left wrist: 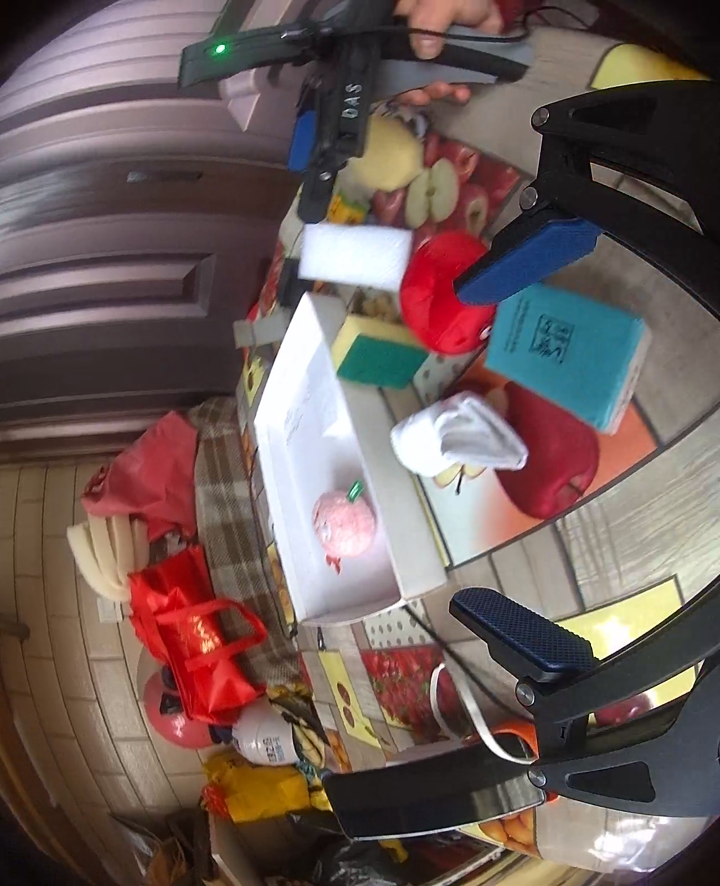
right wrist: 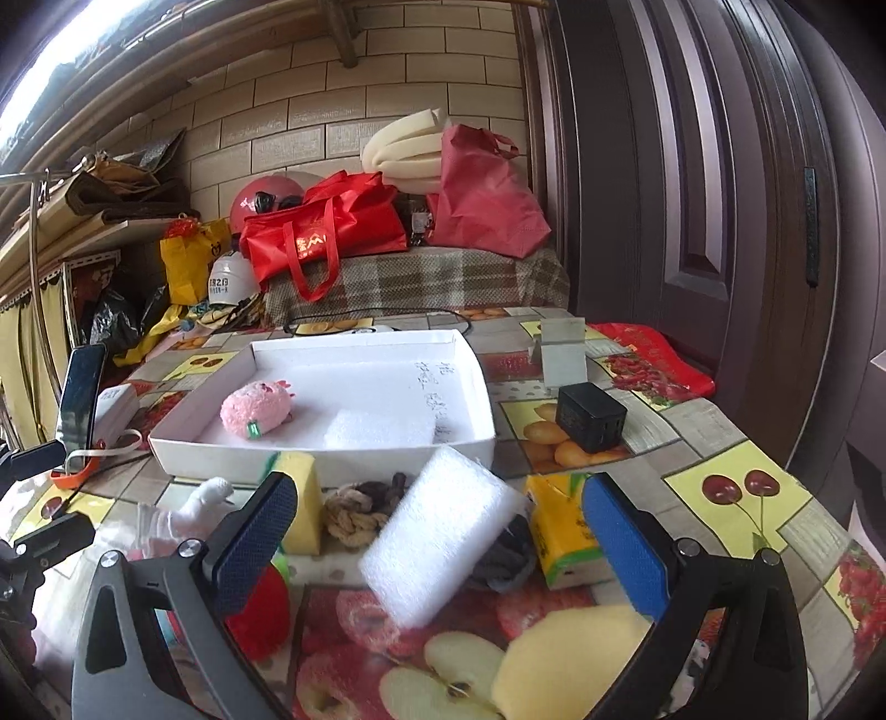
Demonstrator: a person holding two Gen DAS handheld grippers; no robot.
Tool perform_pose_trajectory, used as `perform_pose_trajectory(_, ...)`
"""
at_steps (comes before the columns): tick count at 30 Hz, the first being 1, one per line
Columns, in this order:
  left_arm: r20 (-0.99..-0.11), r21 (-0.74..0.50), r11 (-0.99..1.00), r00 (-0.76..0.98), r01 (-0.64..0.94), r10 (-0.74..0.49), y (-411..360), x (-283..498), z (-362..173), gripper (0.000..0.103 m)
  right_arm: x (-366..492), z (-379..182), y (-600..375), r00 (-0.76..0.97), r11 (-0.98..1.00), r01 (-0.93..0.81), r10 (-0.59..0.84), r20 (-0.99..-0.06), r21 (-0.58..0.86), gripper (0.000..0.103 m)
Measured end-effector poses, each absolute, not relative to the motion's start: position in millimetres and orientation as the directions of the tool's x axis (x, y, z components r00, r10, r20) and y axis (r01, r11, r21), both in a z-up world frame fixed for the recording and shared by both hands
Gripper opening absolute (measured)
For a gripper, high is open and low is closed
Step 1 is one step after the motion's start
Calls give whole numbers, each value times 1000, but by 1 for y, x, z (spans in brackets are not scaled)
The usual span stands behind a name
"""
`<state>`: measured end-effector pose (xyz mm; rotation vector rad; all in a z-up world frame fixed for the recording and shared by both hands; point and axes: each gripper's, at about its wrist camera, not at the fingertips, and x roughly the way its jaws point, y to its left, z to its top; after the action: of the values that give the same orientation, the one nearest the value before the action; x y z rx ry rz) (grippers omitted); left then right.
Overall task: Organize soft objects
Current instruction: 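Grasp the blue tissue pack with the left gripper while the right grasps cow-print cloth, then place the tissue pack and cow-print cloth into the white box with both grippers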
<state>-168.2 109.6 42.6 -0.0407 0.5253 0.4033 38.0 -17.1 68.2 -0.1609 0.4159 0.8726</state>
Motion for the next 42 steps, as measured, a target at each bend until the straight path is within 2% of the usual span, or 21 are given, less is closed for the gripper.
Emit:
perform_pose_trajectory(3, -555, 80, 948, 776, -308, 298, 98, -163, 37, 103, 51, 65, -36, 556, 645, -764, 684, -473, 35, 103)
perform_pose_trajectory(7, -624, 92, 959, 736, -267, 265, 93, -154, 27, 103, 57, 67, -63, 535, 618, -786, 686, -492, 6, 103)
perform_pose_trajectory(12, -698, 135, 969, 674, -209, 242, 83, -137, 13, 100, 64, 42, -73, 448, 550, -834, 626, -638, -46, 103)
perform_pose_trajectory(15, -721, 178, 968, 646, -176, 250, 74, -129, 7, 97, 66, 28, -74, 416, 537, -842, 586, -695, -52, 103)
perform_pose_trajectory(22, -733, 197, 967, 631, -163, 256, 71, -129, 3, 96, 64, 23, -80, 411, 516, -851, 548, -728, -93, 103)
perform_pose_trajectory(24, -742, 172, 971, 626, -168, 239, 76, -128, 2, 89, 64, 22, -83, 404, 505, -858, 544, -736, -97, 103)
perform_pose_trajectory(25, -745, 156, 973, 627, -171, 230, 79, -128, 3, 78, 63, 21, -83, 406, 498, -860, 541, -737, -109, 103)
perform_pose_trajectory(26, -746, 142, 973, 627, -180, 225, 83, -128, 4, 69, 62, 20, -82, 407, 492, -863, 537, -739, -118, 100)
perform_pose_trajectory(27, -748, 130, 974, 626, -188, 221, 86, -128, 4, 65, 62, 18, -81, 409, 492, -861, 527, -745, -124, 89)
perform_pose_trajectory(29, -750, 109, 975, 628, -193, 208, 89, -129, 4, 53, 66, 17, -79, 388, 495, -864, 529, -755, -97, 74)
perform_pose_trajectory(31, -747, 113, 974, 629, -197, 214, 88, -129, 4, 50, 69, 17, -81, 384, 505, -860, 533, -754, -80, 63)
perform_pose_trajectory(32, -744, 123, 972, 630, -198, 222, 86, -129, 4, 50, 70, 18, -82, 386, 508, -858, 537, -750, -78, 50)
perform_pose_trajectory(33, -741, 137, 970, 630, -199, 233, 84, -129, 5, 50, 71, 19, -83, 390, 513, -855, 536, -749, -78, 45)
perform_pose_trajectory(36, -725, 175, 965, 637, -197, 262, 78, -130, 6, 49, 74, 21, -91, 404, 548, -835, 537, -741, -58, 38)
perform_pose_trajectory(42, -672, 194, 949, 672, -248, 313, 80, -142, 15, 50, 94, 34, -127, 470, 683, -729, 549, -691, 47, 37)
